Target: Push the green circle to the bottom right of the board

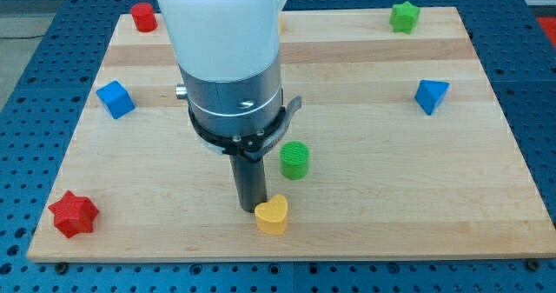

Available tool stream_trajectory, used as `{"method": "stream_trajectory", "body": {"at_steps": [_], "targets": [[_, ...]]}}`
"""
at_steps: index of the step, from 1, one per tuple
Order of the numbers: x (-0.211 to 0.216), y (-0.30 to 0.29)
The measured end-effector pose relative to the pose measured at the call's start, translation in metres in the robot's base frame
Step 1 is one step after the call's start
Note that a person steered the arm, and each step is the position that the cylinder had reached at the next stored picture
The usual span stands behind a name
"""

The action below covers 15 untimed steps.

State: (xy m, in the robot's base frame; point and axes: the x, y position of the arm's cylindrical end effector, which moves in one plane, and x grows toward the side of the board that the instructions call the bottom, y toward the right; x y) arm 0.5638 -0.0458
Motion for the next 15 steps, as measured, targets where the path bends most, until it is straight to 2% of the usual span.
{"method": "stream_trajectory", "body": {"at_steps": [2, 4, 8, 11, 15], "targets": [[-0.009, -0.01], [-0.051, -0.009], [-0.068, 0.092], [-0.055, 0.186], [-0.059, 0.236]]}}
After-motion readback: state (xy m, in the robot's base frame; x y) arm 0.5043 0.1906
